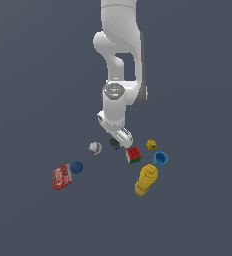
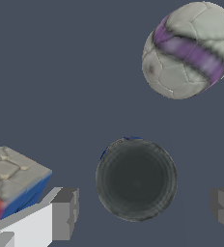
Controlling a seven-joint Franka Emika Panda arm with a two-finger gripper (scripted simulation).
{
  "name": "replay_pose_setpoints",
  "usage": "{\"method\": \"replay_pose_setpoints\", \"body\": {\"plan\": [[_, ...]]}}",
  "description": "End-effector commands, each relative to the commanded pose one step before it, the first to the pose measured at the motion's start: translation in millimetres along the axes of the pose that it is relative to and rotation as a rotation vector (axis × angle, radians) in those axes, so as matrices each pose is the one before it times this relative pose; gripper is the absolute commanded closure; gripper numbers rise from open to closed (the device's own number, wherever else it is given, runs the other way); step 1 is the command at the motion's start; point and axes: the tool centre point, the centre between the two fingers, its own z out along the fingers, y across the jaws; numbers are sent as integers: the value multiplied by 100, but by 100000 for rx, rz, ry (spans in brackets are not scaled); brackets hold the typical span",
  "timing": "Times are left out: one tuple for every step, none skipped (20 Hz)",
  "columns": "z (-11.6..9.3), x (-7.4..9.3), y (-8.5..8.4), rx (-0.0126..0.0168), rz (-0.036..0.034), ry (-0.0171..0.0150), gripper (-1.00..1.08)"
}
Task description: Pick up a designated object from a clutter of objects.
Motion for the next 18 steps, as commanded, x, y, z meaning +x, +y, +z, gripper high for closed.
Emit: {"method": "replay_pose_setpoints", "body": {"plan": [[583, -34, 38, -46, 49, -31, -92], [337, 2, 23, 6, 67, 15, -92], [394, -23, 0, 0, 0, 0, -92], [436, -1, 21, 6, 67, 16, -92], [483, -1, 18, 6, 67, 16, -92], [486, -22, -7, 0, 0, 0, -92], [423, 6, 13, 10, 67, 14, -92], [378, -13, -10, 0, 0, 0, -92], [317, 13, 12, 14, 67, 11, -92], [274, -8, -10, 0, 0, 0, -92], [223, -6, -9, 0, 0, 0, -92], [164, 19, 14, 21, 65, 5, -92], [123, -3, -6, 0, 0, 0, -92], [74, -1, -4, 0, 0, 0, -92], [25, 0, -1, 0, 0, 0, -92], [0, 0, 0, 0, 0, 0, 108], [0, 0, 0, 0, 0, 0, 108], [0, 0, 0, 0, 0, 0, 108]]}}
